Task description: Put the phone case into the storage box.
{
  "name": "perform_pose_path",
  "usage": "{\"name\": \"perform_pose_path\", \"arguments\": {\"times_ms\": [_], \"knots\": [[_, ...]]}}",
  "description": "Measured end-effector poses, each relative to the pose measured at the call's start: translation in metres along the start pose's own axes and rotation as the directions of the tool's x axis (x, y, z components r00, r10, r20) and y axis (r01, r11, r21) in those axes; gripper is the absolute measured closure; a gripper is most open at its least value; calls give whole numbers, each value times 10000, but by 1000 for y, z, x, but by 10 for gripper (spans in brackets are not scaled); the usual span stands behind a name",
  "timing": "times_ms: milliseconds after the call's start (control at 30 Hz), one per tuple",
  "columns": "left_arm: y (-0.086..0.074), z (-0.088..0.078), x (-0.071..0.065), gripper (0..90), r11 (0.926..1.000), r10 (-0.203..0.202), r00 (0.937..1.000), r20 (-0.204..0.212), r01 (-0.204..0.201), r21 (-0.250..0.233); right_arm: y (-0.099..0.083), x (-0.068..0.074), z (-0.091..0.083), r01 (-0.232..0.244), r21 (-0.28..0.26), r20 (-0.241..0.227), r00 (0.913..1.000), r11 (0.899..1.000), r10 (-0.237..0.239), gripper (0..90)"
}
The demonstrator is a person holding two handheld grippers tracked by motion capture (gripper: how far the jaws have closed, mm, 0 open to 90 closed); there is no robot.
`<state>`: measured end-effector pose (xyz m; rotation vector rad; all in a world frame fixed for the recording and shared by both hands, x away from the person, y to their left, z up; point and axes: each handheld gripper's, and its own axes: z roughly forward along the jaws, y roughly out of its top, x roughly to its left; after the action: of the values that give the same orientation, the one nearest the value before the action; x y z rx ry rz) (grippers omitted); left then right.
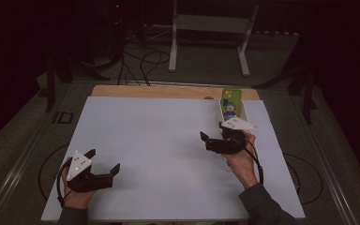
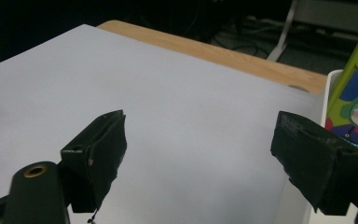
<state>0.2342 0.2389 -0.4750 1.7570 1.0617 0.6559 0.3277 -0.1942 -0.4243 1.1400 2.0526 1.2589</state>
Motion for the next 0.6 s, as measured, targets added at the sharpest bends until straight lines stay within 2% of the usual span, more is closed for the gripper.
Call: {"name": "perform_pose_path", "arguments": {"times_ms": [167, 333, 467, 600], "knots": [[0, 0, 0, 0, 10000, -1, 10000, 71, 2, -53, -12, 7, -7, 213, -41, -118, 9997, 9998, -214, 142], [0, -1, 0, 0, 9999, 62, 9999, 156, -60, -137, -25, 15, -18, 442, -550, -190, 9988, 9975, -453, 139], [-1, 0, -1, 0, 9997, 105, 9995, 284, -100, -202, -36, 22, -26, 513, -774, -422, 9976, 9957, -547, 135], [-3, 1, -1, 0, 9996, 130, 9985, 524, -118, -239, -50, 29, -31, 790, -880, -720, 9937, 9930, -855, 134]]}}
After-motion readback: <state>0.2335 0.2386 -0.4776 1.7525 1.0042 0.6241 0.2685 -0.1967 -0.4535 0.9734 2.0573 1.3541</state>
